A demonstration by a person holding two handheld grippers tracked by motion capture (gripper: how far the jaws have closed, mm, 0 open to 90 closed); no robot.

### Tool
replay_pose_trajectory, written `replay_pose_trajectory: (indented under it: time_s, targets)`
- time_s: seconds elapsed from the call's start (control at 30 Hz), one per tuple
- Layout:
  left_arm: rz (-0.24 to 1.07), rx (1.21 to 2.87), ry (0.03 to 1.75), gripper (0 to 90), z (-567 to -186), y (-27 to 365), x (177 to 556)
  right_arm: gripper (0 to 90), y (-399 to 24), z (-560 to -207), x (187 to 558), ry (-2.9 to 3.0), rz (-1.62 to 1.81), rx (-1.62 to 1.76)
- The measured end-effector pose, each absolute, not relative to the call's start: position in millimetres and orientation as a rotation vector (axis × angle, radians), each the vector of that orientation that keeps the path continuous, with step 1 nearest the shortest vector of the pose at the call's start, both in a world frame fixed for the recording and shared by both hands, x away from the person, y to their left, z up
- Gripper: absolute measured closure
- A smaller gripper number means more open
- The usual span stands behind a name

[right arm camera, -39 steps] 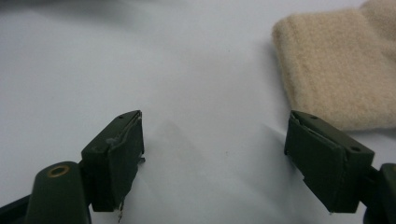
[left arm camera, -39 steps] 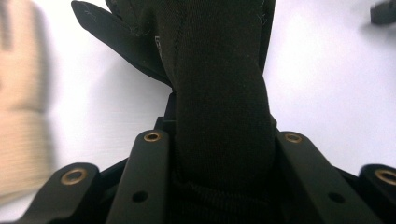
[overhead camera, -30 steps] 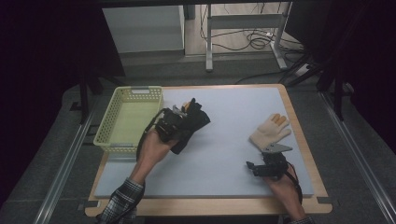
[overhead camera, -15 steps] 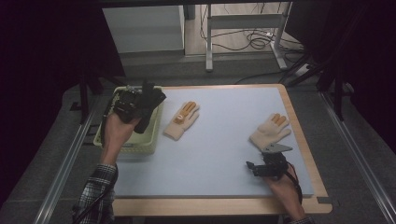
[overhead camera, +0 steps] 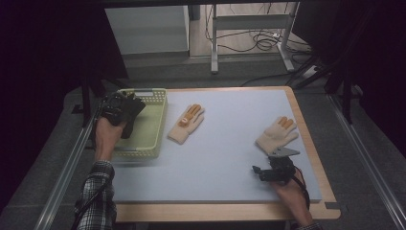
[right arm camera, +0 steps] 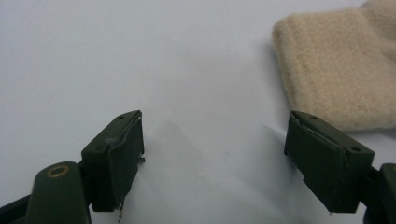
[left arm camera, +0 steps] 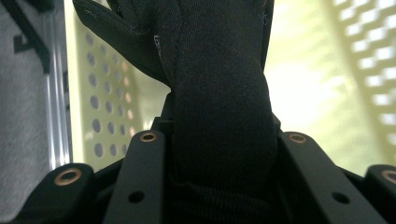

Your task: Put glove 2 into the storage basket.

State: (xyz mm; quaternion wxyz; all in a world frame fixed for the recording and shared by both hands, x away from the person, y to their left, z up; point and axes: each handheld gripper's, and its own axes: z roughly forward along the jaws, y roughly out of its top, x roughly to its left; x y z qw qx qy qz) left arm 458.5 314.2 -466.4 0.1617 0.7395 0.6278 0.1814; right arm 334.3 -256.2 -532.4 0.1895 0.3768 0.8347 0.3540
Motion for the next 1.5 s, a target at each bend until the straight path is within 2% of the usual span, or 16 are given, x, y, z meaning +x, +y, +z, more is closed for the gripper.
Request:
replay_pose_trajectory:
  time_s: [0.1,0.27,0.37,0.53,0.57,0.63,0.67,0.73,0.77,0.8,0.9,1.0,1.13,1.17,1.5]
  targets:
    - [0.467,2.122,1.808,65.5,-477.4,317.0,467.0,19.5,-256.2,-532.4,334.4,2.347,0.996,1.059]
    - [0.458,2.188,1.830,64.2,-493.0,310.0,479.0,19.5,-256.2,-532.4,334.3,2.346,0.994,1.059]
    - [0.366,2.193,1.776,63.9,-499.0,307.6,481.3,19.5,-256.2,-532.4,334.3,2.346,0.994,1.059]
    - [0.509,2.245,1.830,60.5,-499.6,306.9,482.1,19.5,-256.2,-532.4,334.2,2.345,0.994,1.059]
    - [0.536,2.260,1.852,57.9,-500.7,309.3,482.3,19.5,-256.1,-532.3,334.1,2.345,0.994,1.059]
    - [0.539,2.278,1.885,36.5,-505.3,313.7,482.4,19.5,-256.2,-532.4,334.2,2.345,0.994,1.059]
    - [0.547,2.288,1.875,36.5,-506.7,315.4,482.0,19.5,-256.2,-532.4,334.3,2.346,0.994,1.059]
    - [0.501,2.284,1.844,25.8,-505.3,317.2,479.9,19.5,-256.2,-532.4,334.3,2.346,0.994,1.058]
    - [0.476,2.280,1.835,16.9,-503.7,316.6,479.0,19.5,-256.2,-532.4,334.3,2.346,0.994,1.059]
    - [0.463,2.278,1.826,16.9,-501.7,315.8,478.1,19.5,-256.2,-532.4,334.3,2.346,0.994,1.059]
    - [0.463,2.267,1.784,7.0,-489.2,313.8,472.5,19.5,-256.2,-532.4,334.3,2.346,0.994,1.059]
    - [0.422,2.204,1.729,4.2,-473.9,316.2,464.0,19.5,-256.2,-532.4,334.3,2.346,0.994,1.059]
    - [0.439,2.126,1.642,3.7,-457.0,314.7,447.6,19.5,-256.1,-532.3,334.2,2.346,0.993,1.059]
    - [0.443,2.090,1.564,3.2,-450.1,310.5,436.9,19.5,-256.1,-532.4,334.2,2.346,0.993,1.059]
    - [0.542,2.055,1.256,1.5,-427.4,270.1,383.1,19.5,-256.3,-532.1,334.2,2.348,0.990,1.059]
